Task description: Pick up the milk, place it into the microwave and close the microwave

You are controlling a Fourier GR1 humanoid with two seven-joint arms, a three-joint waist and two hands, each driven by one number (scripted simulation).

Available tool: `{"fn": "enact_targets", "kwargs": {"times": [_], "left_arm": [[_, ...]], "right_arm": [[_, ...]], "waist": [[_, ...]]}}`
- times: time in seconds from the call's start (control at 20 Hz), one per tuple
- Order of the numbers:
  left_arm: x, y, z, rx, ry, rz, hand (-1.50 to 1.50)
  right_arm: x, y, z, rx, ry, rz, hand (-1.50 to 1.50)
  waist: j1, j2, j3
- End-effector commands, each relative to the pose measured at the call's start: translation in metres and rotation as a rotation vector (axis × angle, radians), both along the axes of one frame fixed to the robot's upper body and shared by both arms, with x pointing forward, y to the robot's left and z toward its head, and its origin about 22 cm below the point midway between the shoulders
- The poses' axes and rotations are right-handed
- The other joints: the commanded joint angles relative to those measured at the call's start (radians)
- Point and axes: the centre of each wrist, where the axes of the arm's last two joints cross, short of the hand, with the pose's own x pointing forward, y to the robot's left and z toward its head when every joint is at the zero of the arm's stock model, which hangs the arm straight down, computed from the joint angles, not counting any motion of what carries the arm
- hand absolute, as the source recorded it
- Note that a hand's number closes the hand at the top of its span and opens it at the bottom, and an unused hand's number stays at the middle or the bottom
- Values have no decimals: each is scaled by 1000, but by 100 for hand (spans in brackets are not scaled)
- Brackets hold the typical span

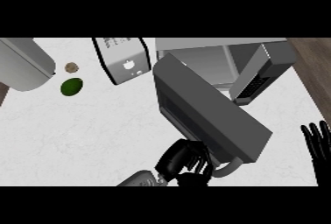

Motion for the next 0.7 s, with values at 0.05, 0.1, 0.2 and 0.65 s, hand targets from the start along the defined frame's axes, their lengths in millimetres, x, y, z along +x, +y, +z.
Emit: {"fn": "enact_targets", "kwargs": {"times": [0.05,0.1,0.2,0.65], "left_arm": [[17,-14,16,-9,-4,53,150],[25,-17,24,-6,-5,59,150],[32,-19,29,-22,-27,84,150],[65,-21,70,-282,-140,266,-150]], "right_arm": [[0,0,18,-14,-36,78,-150],[2,4,25,-13,-48,114,-150],[10,6,27,-12,-54,108,-150],[22,2,55,-15,-134,155,-150]], "waist": [[-57,10,-1],[-62,9,-2],[-78,19,-2],[-156,40,-6]]}}
